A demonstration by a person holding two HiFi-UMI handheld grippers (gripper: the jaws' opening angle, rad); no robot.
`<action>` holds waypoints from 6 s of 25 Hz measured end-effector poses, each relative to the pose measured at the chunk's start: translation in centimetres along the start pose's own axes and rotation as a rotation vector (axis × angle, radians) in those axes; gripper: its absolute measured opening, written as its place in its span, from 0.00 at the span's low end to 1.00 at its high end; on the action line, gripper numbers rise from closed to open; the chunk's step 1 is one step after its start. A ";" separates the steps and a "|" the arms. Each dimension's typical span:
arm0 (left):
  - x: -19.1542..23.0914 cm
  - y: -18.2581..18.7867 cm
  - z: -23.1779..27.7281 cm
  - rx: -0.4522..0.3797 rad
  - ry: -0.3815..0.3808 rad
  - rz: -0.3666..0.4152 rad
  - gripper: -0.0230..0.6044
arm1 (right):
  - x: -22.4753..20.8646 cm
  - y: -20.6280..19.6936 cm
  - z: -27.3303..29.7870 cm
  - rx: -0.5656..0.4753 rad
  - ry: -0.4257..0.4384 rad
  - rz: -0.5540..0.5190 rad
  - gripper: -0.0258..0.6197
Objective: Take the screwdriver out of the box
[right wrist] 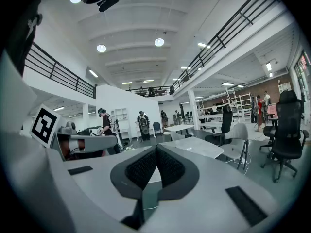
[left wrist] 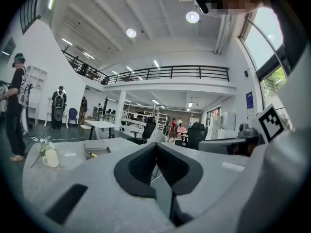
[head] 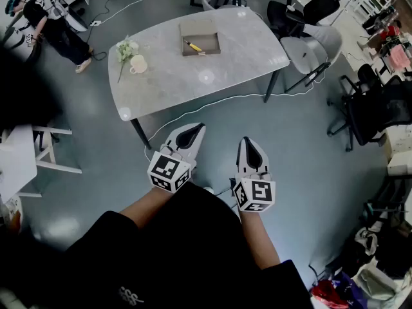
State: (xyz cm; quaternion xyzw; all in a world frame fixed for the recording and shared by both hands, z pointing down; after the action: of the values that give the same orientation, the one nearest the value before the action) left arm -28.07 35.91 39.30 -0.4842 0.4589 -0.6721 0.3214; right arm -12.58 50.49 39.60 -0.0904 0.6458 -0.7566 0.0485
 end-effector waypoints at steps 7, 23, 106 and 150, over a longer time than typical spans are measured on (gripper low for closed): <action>2.3 -0.3 2.0 0.020 0.022 -0.007 0.06 | -1.7 -2.1 1.2 0.013 -0.054 0.071 0.06; 15.7 3.9 21.6 0.125 -0.026 -0.165 0.06 | -12.6 -0.7 19.9 0.140 -0.149 0.086 0.06; 54.6 -6.6 52.5 0.579 1.036 -0.878 0.18 | -36.0 -2.9 72.7 0.159 0.529 0.163 0.06; 35.6 6.9 30.5 0.089 0.474 -0.640 0.18 | -15.8 3.0 51.6 0.068 0.438 -0.005 0.06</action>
State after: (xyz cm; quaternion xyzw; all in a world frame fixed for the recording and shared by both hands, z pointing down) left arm -10.83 -7.15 48.89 -0.4198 0.3168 -0.8505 0.0019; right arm 13.06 3.01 43.21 0.0761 0.6148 -0.7796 -0.0915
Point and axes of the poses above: the fingertips, and each gripper's own axes: z forward along the fingers, x to its left, y out of its top, the point moved 9 cm from there along -z, backward along the fingers, and after that the axes turned 13 degrees about -z, right-handed, at the moved point
